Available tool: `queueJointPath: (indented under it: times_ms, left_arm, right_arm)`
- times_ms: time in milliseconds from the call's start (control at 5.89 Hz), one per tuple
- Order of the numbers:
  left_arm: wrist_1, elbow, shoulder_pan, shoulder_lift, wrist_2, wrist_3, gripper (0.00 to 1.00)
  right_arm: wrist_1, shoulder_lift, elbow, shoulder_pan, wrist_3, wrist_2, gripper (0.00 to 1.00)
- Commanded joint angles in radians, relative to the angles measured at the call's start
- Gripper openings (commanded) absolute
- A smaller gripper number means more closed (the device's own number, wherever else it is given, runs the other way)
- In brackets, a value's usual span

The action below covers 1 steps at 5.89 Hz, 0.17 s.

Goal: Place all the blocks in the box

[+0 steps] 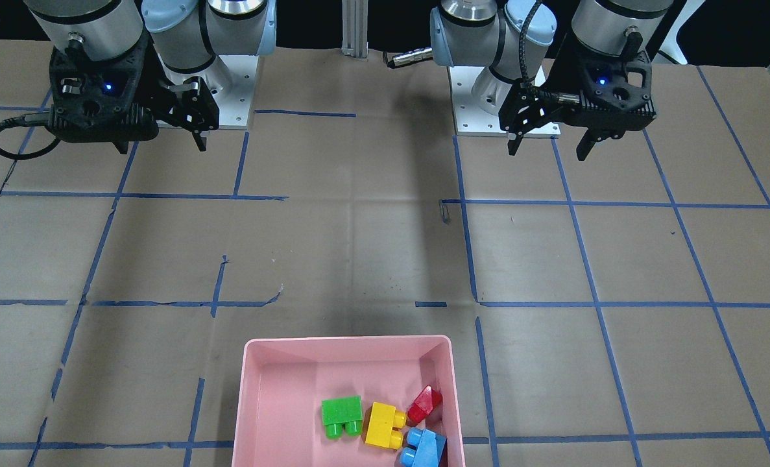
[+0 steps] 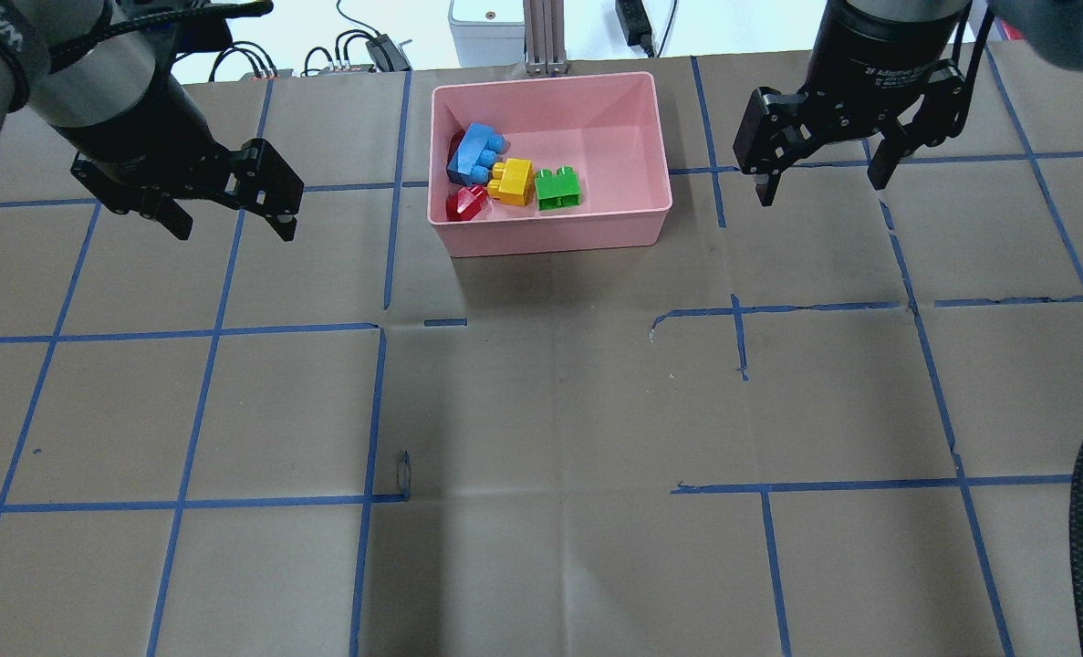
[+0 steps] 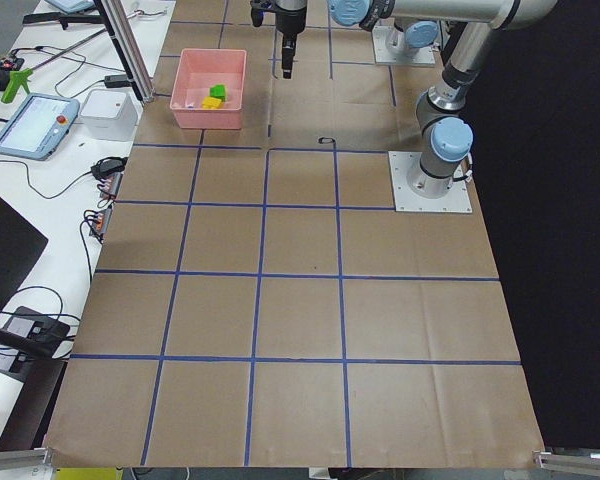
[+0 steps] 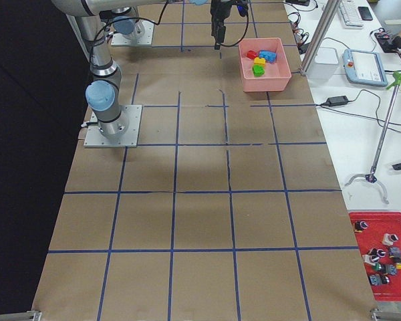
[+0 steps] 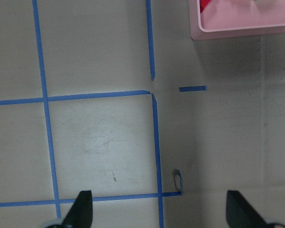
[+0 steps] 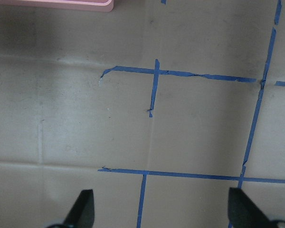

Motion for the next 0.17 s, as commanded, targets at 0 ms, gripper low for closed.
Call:
queueJointPath:
  times_ms: [0]
  left_arm:
    - [-0.002, 0.000, -0.001, 0.001, -0.009, -0.001, 0.99]
  right_arm:
    - [0.001, 0.000, 0.003, 0.000, -0.002, -0.001, 1.00]
